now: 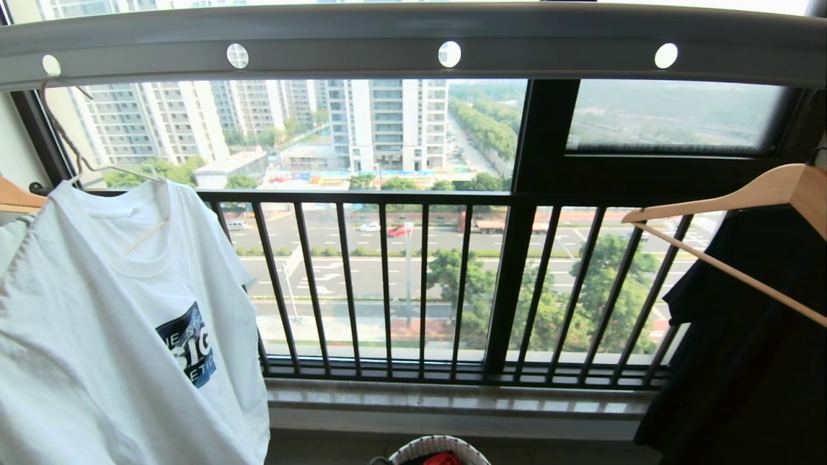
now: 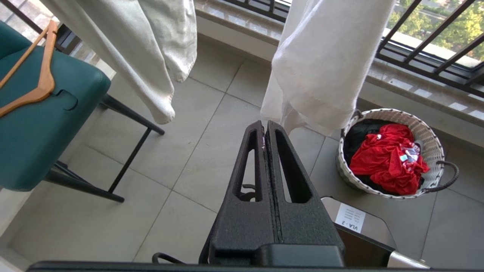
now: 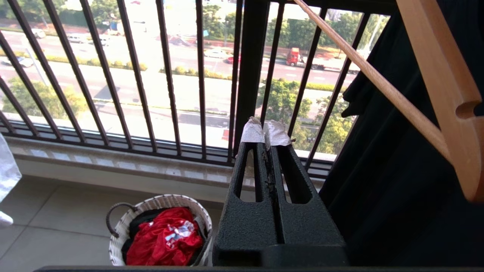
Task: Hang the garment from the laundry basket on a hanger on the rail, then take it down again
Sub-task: Take the clothes off the clothes rack
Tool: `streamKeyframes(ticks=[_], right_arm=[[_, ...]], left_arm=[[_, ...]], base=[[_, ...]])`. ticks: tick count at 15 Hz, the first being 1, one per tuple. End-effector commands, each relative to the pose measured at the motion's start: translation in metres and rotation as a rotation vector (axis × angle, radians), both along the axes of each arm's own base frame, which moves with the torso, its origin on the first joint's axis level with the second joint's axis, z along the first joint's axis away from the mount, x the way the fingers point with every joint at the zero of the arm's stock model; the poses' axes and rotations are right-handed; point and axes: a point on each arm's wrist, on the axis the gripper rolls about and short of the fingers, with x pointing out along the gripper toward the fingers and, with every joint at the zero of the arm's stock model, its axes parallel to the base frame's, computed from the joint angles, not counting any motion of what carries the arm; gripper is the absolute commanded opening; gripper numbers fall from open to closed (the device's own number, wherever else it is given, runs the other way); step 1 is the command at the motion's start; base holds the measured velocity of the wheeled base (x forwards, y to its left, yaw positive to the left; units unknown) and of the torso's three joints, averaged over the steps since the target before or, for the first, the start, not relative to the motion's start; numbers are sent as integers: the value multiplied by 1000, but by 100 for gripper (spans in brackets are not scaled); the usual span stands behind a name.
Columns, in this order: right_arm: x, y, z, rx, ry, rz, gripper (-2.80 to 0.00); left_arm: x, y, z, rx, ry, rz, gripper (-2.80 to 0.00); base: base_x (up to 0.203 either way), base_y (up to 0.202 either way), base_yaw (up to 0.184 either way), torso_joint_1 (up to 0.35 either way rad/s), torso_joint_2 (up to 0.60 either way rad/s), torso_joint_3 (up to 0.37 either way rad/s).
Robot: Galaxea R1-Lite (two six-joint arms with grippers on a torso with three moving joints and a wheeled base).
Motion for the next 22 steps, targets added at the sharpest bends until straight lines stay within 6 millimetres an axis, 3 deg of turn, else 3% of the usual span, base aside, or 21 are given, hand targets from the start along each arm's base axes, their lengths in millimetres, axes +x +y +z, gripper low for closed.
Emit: streamKeyframes(ticks=[1,3,5,7,9,10,13,15,19,22], right_arm=[[54,2,56,1,87,41,-280],[77,6,103,5,54,121,-280],[101,18,137,32,116,229,-280],[134,47,147,72,263,391,-280],[160,71,141,86,378,459,-280],[175,81,137,89,404,469,-280],[193,92,137,109,409,480,-280],[192,92,137,115,407,479,-280],[188,90,138,118,404,479,-280],[185,89,138,119,399,479,-280]], left_arm=[[4,0,10,-22,-28,-51,-280],[7,2,10,8,-11,0,-280],[6,2,7,13,-9,10,-280],[2,1,7,17,-17,11,-280],[-8,0,9,30,-8,2,-280],[-12,0,10,35,6,-10,0],[-3,1,10,70,64,-40,0],[4,2,8,94,98,-59,0],[47,7,-5,204,83,-71,0],[57,8,-17,207,122,-91,0]], base=[[0,0,0,0,0,0],[0,0,0,0,0,0],[0,0,0,0,0,0],[0,0,0,0,0,0],[0,0,0,0,0,0],[0,0,0,0,0,0],[0,0,0,0,0,0],[0,0,0,0,0,0],[0,0,0,0,0,0],[0,0,0,0,0,0]])
